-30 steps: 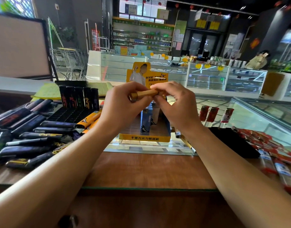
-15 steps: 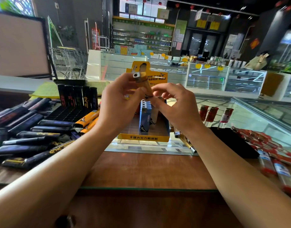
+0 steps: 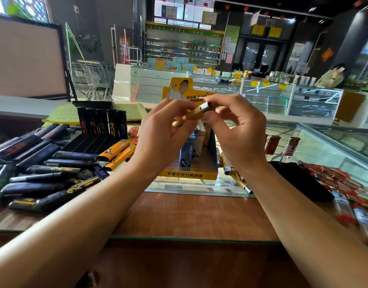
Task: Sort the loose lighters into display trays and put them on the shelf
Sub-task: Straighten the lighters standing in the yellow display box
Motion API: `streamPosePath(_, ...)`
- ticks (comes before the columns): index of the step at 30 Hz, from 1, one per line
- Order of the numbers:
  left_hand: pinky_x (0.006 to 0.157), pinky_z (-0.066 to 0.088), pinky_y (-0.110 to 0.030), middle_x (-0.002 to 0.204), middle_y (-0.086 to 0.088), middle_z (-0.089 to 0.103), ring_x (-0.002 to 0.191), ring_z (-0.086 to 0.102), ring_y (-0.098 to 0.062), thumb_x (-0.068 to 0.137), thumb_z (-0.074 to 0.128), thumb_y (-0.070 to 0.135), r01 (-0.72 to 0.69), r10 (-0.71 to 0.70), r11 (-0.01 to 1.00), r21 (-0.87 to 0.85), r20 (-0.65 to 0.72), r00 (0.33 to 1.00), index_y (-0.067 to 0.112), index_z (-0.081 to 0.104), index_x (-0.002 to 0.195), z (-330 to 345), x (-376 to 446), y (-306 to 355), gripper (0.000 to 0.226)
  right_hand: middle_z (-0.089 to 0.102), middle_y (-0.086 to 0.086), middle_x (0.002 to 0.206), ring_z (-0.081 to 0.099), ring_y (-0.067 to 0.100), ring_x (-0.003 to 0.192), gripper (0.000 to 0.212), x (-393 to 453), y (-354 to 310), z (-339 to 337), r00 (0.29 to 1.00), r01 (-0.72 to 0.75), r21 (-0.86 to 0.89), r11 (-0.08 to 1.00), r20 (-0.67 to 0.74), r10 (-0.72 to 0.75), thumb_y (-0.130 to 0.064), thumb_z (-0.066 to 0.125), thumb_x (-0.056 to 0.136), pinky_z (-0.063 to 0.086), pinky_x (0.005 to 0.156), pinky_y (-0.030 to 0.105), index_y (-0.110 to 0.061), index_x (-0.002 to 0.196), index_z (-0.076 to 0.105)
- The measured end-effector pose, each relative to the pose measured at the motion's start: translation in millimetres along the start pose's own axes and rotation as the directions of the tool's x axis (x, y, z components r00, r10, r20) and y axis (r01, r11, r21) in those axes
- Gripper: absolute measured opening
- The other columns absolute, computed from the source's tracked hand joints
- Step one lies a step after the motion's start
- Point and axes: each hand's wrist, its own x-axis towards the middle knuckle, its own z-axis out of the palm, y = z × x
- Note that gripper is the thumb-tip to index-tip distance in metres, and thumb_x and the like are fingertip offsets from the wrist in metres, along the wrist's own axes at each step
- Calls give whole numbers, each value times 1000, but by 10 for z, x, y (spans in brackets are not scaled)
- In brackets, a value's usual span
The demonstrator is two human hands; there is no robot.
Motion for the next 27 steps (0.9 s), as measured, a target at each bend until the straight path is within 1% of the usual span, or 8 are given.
streamPosePath(3,83,53,-26,108,5,68,96,63,-11,87,71,22,35,-38,995,88,34,999,19,69,116,-35,9,3,30,67,-3,93,61,10,78,21,18,96,-43,995,-62,-22,998,-79,60,-14,67,88,54,72,35,-15,109,70)
streamPosePath(5,89,44,-21,120,3,66,108,61,-14,88,71,27,49,-65,979,198,78,995,18,66,124,-62,12,8,38,66,-1,94,61,8,79,20,29,182,-82,991,-89,-50,995,-108,83,-14,65,89,54,72,33,-14,109,70)
streamPosePath(11,112,32,-36,151,0,45,140,38,-23,90,65,44,-27,-94,907,420,266,959,22,48,145,-47,-17,13,61,63,-2,90,57,7,74,19,34,335,-150,994,-98,-199,975,-70,85,-12,64,88,43,68,9,-13,106,71)
streamPosePath(15,115,29,-38,155,-2,39,145,32,-23,89,66,46,-68,-89,892,448,319,943,23,42,148,-22,-44,-20,68,64,-3,91,56,6,73,18,10,391,-128,994,-108,-225,968,-2,111,-13,65,88,41,67,7,-13,105,71)
streamPosePath(18,116,28,-41,156,-3,37,146,30,-23,88,66,50,-82,-94,880,468,340,936,24,40,150,-15,-50,-36,72,64,-8,94,59,8,77,17,-20,430,-72,985,-131,-230,964,78,152,-14,66,88,46,71,15,-16,104,71)
streamPosePath(21,117,28,-44,157,-3,36,147,28,-25,86,66,53,-78,-106,882,465,356,928,25,39,150,-14,-51,-40,75,69,-3,104,62,12,93,19,-55,466,7,966,-169,-266,949,144,213,-13,68,88,49,83,25,-16,106,72)
streamPosePath(25,118,27,-43,157,-2,36,147,28,-24,86,67,53,-80,-106,882,464,362,926,24,38,150,-7,-51,-36,76,72,-1,99,64,16,87,21,-90,559,121,953,-121,-373,920,215,212,-13,71,87,54,77,33,-17,108,70)
streamPosePath(27,117,27,-43,157,-2,36,147,28,-24,86,68,52,-73,-108,885,461,355,929,23,39,150,-12,-49,-42,76,72,0,102,63,21,94,19,-89,602,141,945,-117,-434,893,227,234,-16,72,87,51,81,36,-18,106,71)
